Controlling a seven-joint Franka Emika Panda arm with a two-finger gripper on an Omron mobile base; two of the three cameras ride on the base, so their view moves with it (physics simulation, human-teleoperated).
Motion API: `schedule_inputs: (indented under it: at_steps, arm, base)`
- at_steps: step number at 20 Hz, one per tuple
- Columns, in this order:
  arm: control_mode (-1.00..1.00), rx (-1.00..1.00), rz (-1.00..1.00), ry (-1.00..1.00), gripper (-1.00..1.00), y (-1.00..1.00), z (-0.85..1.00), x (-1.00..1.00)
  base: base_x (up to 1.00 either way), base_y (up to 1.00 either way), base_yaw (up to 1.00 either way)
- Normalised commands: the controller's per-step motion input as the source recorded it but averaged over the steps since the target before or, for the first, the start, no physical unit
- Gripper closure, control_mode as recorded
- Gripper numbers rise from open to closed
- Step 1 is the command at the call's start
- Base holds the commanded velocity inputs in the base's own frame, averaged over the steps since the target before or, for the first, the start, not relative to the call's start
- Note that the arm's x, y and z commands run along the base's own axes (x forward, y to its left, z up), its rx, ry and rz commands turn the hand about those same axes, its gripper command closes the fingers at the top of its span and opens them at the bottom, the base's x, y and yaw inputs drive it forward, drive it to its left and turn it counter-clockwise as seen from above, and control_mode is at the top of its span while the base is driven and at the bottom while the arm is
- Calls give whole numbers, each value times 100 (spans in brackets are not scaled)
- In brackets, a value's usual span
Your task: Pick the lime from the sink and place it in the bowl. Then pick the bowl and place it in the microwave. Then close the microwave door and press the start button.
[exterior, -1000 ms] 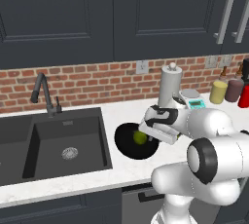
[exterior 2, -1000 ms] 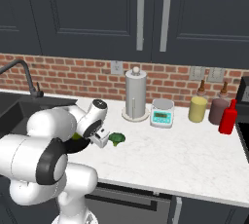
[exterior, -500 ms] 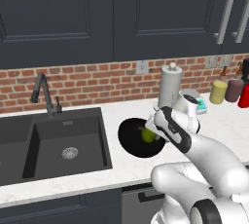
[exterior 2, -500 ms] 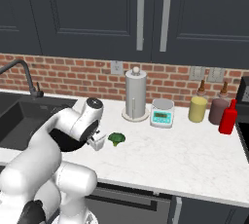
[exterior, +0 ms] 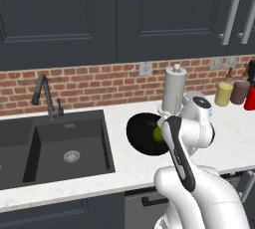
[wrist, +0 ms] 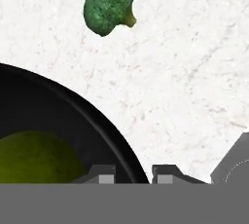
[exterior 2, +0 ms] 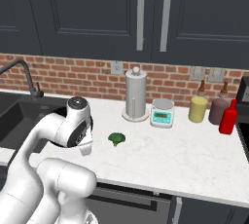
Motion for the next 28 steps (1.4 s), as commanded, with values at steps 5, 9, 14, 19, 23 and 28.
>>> schedule_inputs:
  at_steps: [5,9,14,19,23,28]
  arm:
    - [-100,3,-42,2,100,-20,42,-41]
    - [-100,8,-35,7,100,-22,58,-41]
    - [-100,7,-23,10,100,-13,56,-49]
    - [-100,2,-15,-2,100,-1,52,-45]
    - [-100,0,-7,-2,100,0,50,-37]
    - [-100,0,-2,0,100,0,40,-32]
  base:
    - [0,0,0]
    - [0,0,0]
    - [0,0,0]
    - [0,0,0]
    - [0,0,0]
    - [0,0,0]
